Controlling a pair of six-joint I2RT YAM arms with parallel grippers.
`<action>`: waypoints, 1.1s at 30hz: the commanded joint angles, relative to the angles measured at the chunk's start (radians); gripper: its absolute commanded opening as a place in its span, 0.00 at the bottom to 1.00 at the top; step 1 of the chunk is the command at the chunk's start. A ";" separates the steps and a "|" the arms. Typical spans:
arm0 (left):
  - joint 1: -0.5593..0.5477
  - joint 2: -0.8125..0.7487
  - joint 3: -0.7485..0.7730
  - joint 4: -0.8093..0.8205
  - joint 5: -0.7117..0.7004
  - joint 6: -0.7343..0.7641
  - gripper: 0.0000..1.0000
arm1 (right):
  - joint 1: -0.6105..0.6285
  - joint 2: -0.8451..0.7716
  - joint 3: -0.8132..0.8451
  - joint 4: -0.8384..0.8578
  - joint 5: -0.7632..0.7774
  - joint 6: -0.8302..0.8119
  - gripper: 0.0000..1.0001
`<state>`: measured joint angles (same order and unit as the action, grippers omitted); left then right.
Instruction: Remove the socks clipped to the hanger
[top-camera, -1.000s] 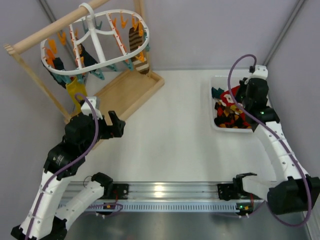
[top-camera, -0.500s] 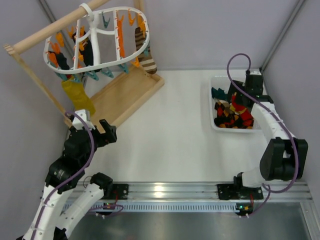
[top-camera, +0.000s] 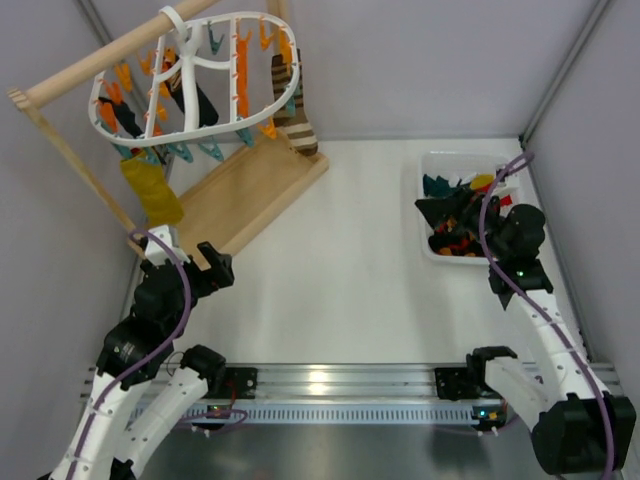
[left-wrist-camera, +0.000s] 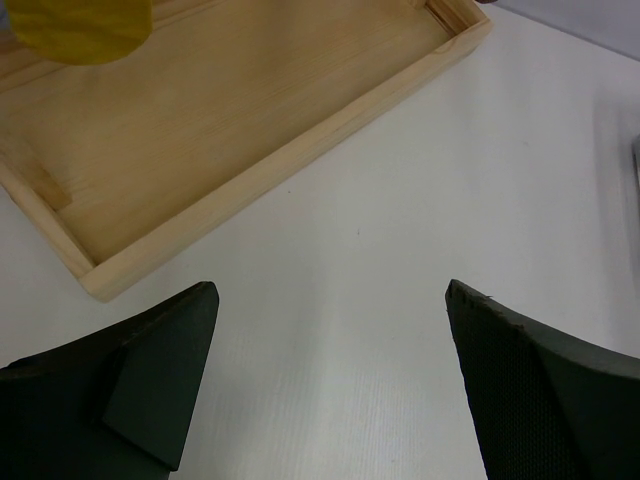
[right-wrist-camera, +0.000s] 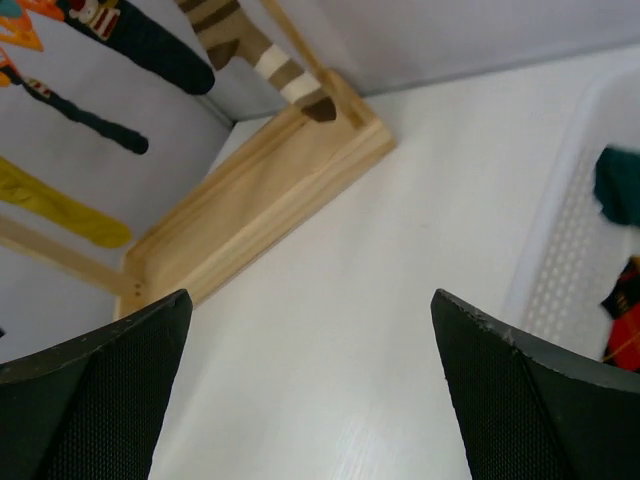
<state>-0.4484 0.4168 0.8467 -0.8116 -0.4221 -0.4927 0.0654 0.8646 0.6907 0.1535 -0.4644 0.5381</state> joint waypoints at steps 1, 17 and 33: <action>-0.003 -0.015 -0.011 0.051 -0.030 -0.018 0.99 | 0.007 0.004 -0.074 0.247 -0.146 0.213 1.00; -0.001 0.046 0.009 0.046 -0.059 -0.021 0.99 | -0.024 -0.177 -0.151 0.101 -0.174 0.246 1.00; -0.003 0.332 -0.058 0.190 -0.193 -0.135 0.99 | -0.009 -0.358 -0.148 -0.215 0.024 -0.059 1.00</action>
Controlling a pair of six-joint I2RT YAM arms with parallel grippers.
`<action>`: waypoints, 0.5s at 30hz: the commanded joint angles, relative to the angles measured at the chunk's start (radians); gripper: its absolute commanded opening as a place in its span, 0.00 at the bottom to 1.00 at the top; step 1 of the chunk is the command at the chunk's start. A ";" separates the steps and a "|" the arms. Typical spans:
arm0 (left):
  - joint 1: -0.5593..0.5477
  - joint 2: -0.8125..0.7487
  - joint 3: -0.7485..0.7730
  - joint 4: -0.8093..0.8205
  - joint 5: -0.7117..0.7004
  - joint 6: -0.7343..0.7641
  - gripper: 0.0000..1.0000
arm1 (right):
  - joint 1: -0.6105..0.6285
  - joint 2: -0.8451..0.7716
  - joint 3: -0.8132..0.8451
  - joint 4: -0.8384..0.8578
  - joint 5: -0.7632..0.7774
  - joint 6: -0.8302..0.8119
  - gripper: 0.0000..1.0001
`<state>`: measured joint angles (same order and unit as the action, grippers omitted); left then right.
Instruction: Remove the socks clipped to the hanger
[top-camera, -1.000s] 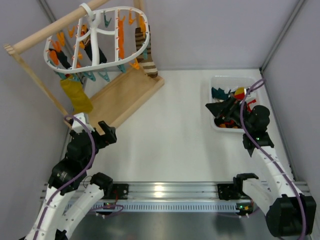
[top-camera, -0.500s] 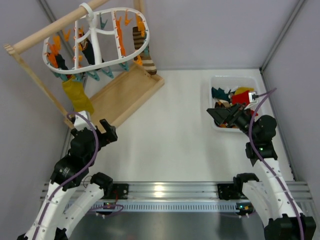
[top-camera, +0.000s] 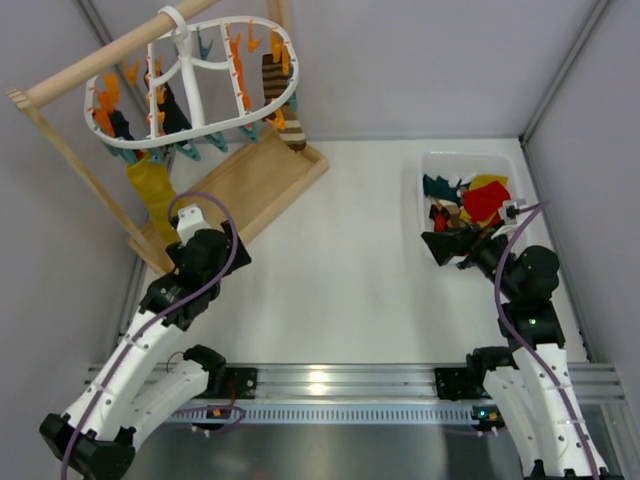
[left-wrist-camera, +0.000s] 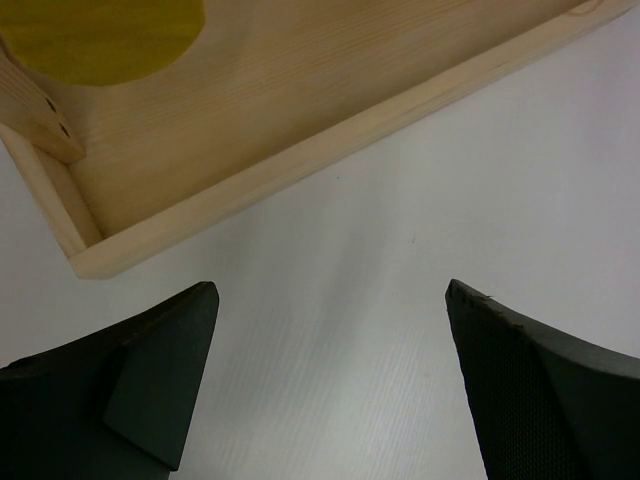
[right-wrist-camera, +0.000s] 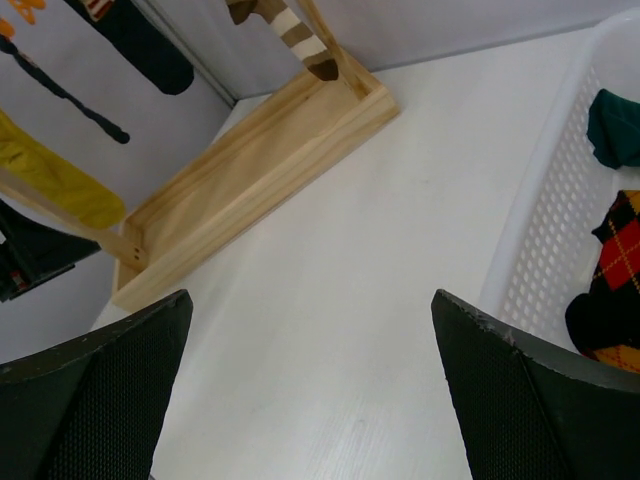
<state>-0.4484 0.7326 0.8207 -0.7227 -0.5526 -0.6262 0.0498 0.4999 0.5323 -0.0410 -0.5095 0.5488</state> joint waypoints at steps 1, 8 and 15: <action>-0.003 0.022 -0.043 0.145 -0.070 0.015 0.99 | 0.030 0.009 0.009 -0.023 0.084 -0.088 0.99; -0.003 0.140 -0.043 0.244 -0.274 0.046 0.99 | 0.061 0.032 0.003 -0.040 0.152 -0.119 0.99; 0.002 0.208 -0.054 0.385 -0.418 0.105 0.99 | 0.061 0.023 -0.003 -0.046 0.166 -0.128 0.99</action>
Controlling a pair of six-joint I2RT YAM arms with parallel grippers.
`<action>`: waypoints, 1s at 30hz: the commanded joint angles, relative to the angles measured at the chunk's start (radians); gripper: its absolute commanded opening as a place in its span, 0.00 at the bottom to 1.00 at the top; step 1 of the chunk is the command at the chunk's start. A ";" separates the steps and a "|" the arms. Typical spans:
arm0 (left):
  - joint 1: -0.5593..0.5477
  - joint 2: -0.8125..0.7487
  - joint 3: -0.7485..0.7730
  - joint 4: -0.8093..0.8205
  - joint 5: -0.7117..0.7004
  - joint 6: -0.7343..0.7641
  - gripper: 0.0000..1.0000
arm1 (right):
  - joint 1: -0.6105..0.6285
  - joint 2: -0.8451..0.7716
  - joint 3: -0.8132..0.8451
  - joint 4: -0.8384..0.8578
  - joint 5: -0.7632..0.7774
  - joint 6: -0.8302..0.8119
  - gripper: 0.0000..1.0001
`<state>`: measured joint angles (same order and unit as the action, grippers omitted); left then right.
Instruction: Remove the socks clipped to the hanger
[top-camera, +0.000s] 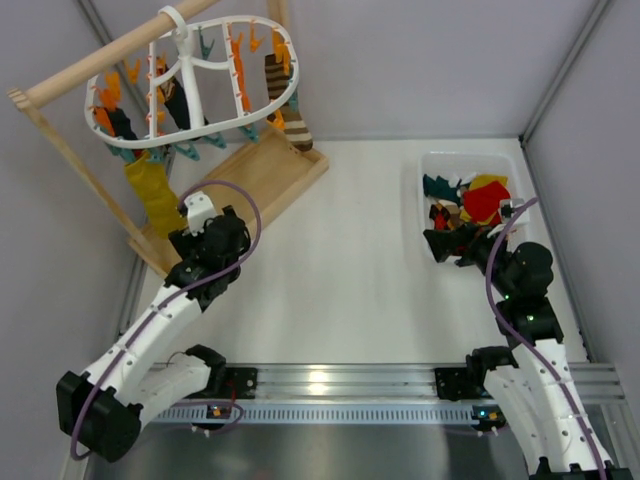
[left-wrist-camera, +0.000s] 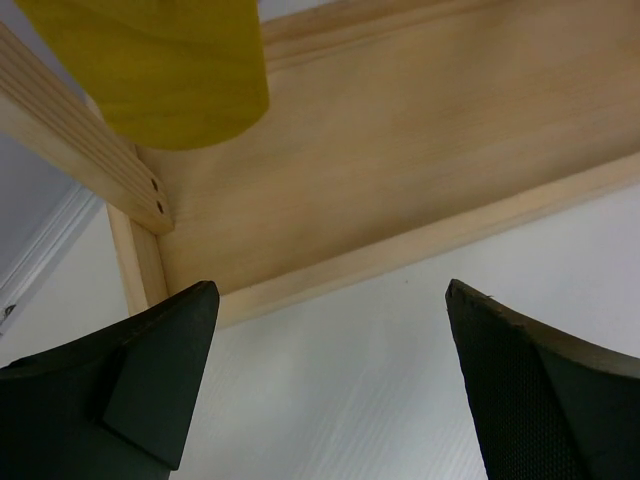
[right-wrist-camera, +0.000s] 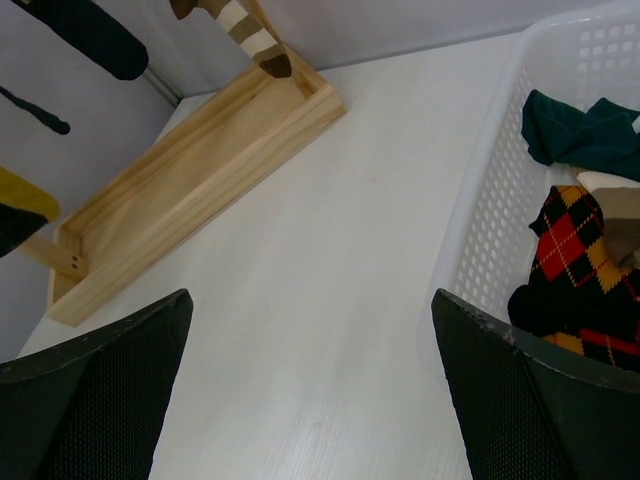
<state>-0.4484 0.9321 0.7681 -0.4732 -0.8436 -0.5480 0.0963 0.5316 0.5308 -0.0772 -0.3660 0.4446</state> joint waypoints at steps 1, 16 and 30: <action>0.007 0.011 -0.001 0.149 -0.164 0.033 0.99 | 0.014 -0.008 -0.002 -0.013 0.022 -0.024 0.99; 0.215 0.214 0.003 0.565 -0.255 0.204 0.99 | 0.016 -0.021 -0.009 0.002 -0.011 -0.027 0.99; 0.350 0.484 0.083 0.772 -0.339 0.333 0.99 | 0.026 -0.024 -0.009 0.001 -0.030 -0.033 1.00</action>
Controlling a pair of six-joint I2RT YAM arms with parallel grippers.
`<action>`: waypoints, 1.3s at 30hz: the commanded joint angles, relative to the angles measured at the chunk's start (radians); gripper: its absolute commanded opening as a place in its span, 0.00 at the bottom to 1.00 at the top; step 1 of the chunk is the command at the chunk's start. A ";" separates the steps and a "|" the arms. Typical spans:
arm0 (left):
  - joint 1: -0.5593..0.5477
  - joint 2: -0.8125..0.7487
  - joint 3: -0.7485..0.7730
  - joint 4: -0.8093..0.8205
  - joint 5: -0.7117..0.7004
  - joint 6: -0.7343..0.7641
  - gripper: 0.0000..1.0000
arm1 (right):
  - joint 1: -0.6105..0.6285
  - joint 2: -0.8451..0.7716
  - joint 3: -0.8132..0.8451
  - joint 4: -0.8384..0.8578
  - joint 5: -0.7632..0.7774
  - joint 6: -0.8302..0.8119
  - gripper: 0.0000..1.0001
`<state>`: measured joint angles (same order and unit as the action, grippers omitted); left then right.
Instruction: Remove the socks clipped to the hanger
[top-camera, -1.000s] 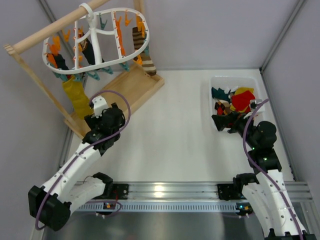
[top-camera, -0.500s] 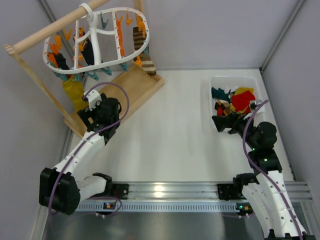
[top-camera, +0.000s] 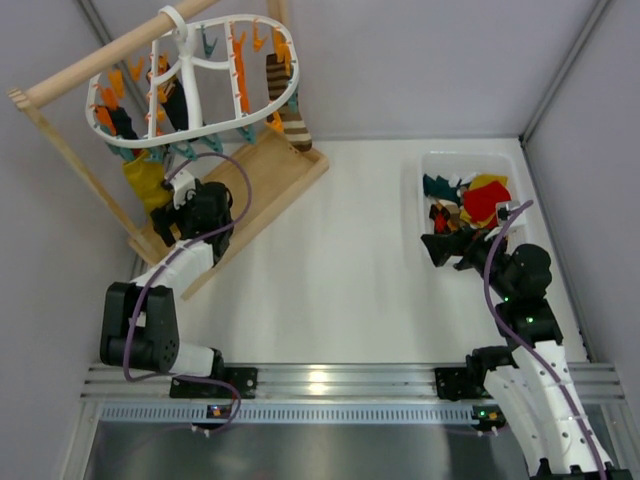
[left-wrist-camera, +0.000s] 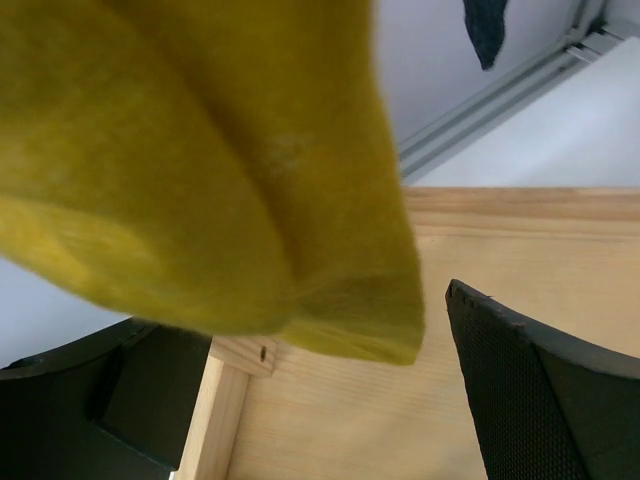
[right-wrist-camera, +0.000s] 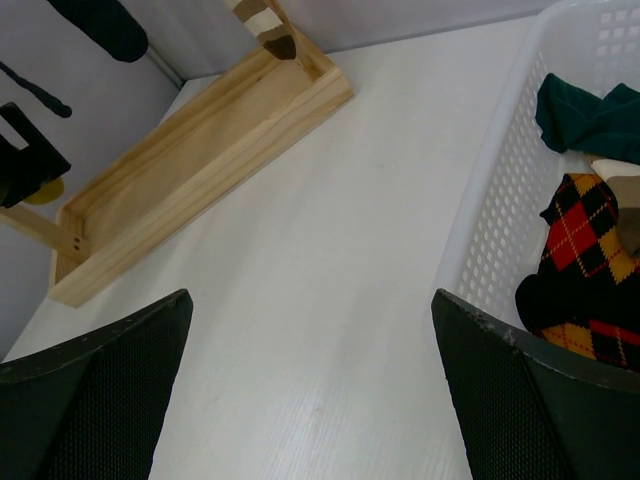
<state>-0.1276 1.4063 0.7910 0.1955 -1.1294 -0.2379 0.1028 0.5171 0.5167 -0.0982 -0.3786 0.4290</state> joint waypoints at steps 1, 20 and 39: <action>0.034 0.016 0.066 0.104 -0.055 0.019 0.99 | 0.021 -0.009 0.006 0.022 -0.017 -0.019 0.99; -0.024 -0.082 0.106 0.094 -0.020 0.037 0.00 | 0.025 0.003 0.016 0.005 -0.011 -0.030 0.99; -0.690 0.009 0.145 0.091 -0.156 0.050 0.00 | 0.024 -0.088 -0.010 0.072 -0.020 -0.004 0.99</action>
<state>-0.7658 1.3891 0.8677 0.2543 -1.2804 -0.2382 0.1116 0.4446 0.5163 -0.0929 -0.3771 0.4152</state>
